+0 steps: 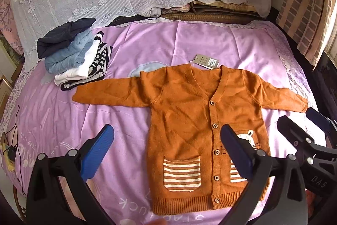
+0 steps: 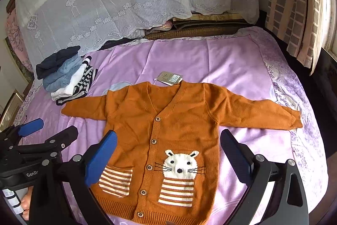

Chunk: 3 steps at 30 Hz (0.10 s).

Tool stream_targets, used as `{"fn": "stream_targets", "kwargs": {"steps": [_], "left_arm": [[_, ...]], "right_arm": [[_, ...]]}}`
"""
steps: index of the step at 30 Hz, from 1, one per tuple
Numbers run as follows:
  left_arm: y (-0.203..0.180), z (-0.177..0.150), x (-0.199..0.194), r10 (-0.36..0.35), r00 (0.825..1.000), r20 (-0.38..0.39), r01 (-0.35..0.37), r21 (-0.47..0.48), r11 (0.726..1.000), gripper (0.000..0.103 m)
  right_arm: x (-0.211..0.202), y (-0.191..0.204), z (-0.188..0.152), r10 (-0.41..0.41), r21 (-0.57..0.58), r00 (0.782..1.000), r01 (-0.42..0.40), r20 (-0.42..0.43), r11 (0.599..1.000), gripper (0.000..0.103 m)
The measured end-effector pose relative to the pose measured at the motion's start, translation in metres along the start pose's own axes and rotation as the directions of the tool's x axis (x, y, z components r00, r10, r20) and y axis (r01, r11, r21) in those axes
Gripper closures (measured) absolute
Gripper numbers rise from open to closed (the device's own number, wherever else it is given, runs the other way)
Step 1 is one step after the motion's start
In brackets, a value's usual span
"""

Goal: Fold small clothes

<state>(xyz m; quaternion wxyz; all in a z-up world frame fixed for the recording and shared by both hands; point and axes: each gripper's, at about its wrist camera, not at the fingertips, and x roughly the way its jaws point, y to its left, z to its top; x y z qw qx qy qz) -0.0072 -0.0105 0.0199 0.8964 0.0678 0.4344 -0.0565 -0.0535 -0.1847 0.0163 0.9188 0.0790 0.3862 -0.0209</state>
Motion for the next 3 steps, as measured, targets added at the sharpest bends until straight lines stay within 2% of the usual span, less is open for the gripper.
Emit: {"fn": "stream_targets", "kwargs": {"steps": [3], "left_arm": [[0.0015,-0.0015,-0.001,-0.003,1.0,-0.003,0.003,-0.008,1.0,0.004]], "right_arm": [[-0.001,0.0003,-0.001,0.009,0.003,1.0,-0.009,0.0,1.0,0.004]]}}
